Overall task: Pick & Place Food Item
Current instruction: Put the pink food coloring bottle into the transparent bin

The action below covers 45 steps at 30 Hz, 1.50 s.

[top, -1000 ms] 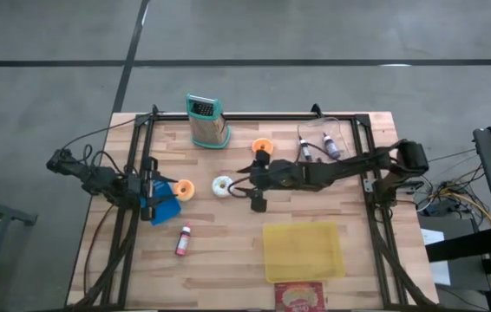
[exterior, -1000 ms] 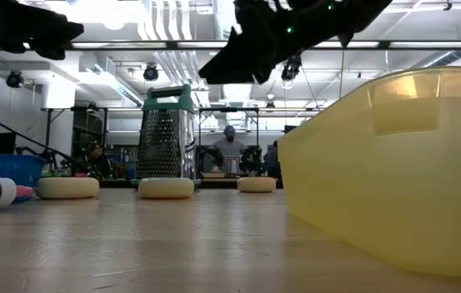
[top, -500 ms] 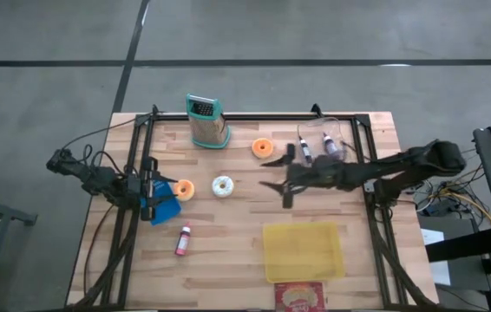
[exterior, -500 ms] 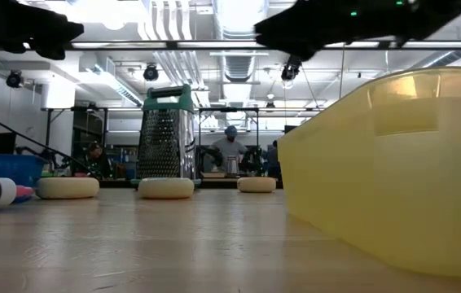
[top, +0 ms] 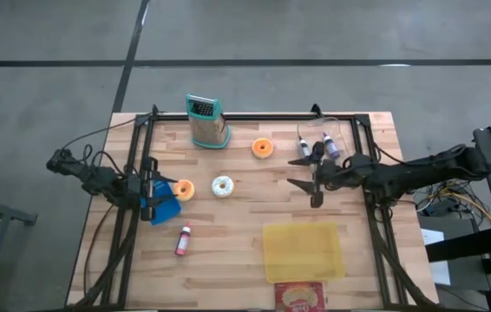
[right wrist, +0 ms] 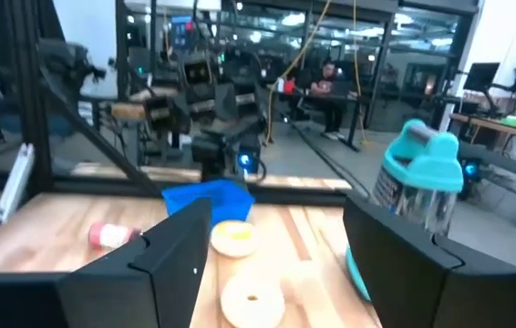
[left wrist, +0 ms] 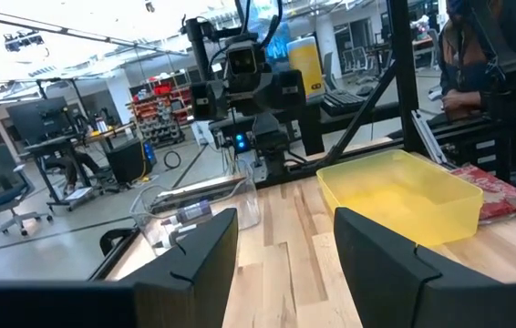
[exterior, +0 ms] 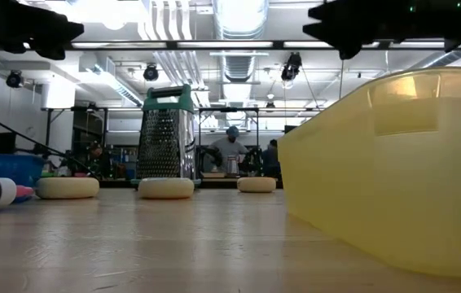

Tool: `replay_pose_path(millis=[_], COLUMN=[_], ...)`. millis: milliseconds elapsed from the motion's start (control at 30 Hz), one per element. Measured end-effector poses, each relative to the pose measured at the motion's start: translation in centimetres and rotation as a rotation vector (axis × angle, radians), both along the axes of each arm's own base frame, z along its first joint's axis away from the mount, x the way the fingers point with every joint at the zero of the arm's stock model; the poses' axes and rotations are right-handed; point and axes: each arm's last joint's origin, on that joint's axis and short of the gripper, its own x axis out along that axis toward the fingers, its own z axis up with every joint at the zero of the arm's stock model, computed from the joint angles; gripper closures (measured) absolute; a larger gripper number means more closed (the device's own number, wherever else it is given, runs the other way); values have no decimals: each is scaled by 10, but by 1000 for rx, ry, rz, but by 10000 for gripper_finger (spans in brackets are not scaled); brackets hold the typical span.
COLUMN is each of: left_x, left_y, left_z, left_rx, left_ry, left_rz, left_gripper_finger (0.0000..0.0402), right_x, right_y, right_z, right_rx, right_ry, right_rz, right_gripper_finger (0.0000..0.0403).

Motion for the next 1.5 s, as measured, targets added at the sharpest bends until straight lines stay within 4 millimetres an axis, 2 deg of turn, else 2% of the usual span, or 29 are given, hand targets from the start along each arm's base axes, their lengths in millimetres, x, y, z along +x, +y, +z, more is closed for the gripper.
replay_pose_path(millis=[233, 467, 667, 800, 900, 1033, 1267, 1500], left_x=[0, -1, -5, -2, 7, 31, 74, 92], left_y=[0, 1, 3, 1, -4, -16, -37, -45], left_z=[0, 7, 29, 46, 59, 70, 93, 105], left_rx=[-8, -130, -227, -224, -193, -139, -80, -26], left_ry=[-2, -41, -92, -87, -46, 50, 177, 317], left_rz=[-1, -8, -17, -30, -40, -34, -23, -10], left_gripper_finger=[213, 213, 213, 213, 213, 213, 213, 213], right_x=[4, 11, 17, 21, 24, 28, 35, 34], right_y=[0, 0, 1, 1, 1, 1, 1, 1], right_z=[-10, -20, -31, -39, -46, -54, -59, -59], right_rx=[-1, -25, -27, -28, -29, -17, 233, 275], right_ry=[47, 102, 155, 194, 226, 263, 258, 256], right_rz=[0, 0, 1, 1, 1, 1, -21, -25], right_gripper_finger=[158, 149, 147, 147, 147, 148, 153, 148])
